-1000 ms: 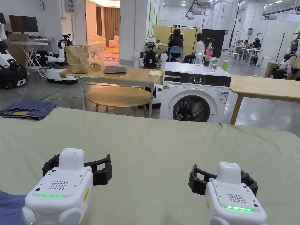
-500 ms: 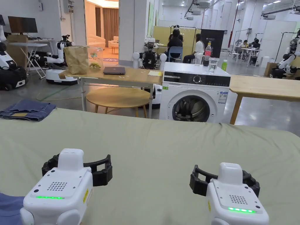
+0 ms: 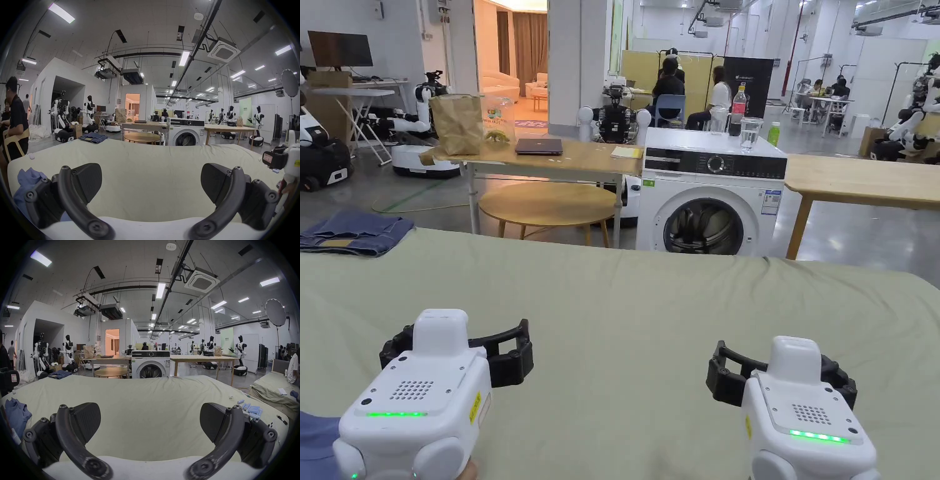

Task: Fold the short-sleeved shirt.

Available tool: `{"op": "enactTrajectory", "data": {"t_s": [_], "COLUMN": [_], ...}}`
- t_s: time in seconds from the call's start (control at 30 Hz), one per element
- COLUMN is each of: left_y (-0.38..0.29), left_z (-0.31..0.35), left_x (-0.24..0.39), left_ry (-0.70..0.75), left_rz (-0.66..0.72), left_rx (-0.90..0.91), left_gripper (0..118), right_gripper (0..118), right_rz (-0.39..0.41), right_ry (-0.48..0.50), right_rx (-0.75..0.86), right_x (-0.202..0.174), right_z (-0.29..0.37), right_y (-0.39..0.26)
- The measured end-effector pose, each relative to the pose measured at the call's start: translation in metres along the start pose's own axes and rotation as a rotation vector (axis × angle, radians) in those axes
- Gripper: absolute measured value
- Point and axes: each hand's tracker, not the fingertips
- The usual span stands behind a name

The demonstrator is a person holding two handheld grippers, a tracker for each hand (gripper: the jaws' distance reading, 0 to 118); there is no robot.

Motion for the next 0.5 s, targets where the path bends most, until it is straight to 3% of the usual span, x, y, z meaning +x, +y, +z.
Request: {"op": "enactTrajectory", "data": {"t_s": [0.13,0.2,0.27,0.3,0.33,0.37,0.43,0.5], "left_y": [0.001,0.001,0.001,0.001,0.002,0.002,0.002,0.002], "left_z": [0.002,0.005,0.008,0.008,0.007,0.006,0.008,0.011], "left_x": [0.0,0.001,0.005,0.007,0.01,0.012,0.014,0.019], "left_ry": [-0.003,-0.007,-0.008,-0.004,0.003,0.01,0.002,0.002], "left_rz": [0.006,-0.001,-0.021,-0.038,-0.058,-0.074,-0.079,-0.1], "left_rx": [0.004,0.018,0.034,0.034,0.026,0.014,0.02,0.03], "left_gripper": [118,110,71,45,15,5,0,0], "right_gripper": [118,112,71,49,20,9,0,0], "right_rz": [0.013,0.013,0.017,0.018,0.015,0.008,-0.017,-0.021], "right_ry": [-0.006,-0.008,-0.018,-0.022,-0.03,-0.037,-0.036,-0.026], "right_rx": [0.019,0.033,0.055,0.053,0.049,0.043,0.046,0.049], "right_x": [-0.001,-0.002,-0.003,-0.003,-0.003,-0.002,0.001,0.003], "right_z": [0.003,0.006,0.009,0.008,0.007,0.007,0.007,0.009], "right_y": [0.0,0.001,0.001,0.001,0.002,0.002,0.002,0.002]}}
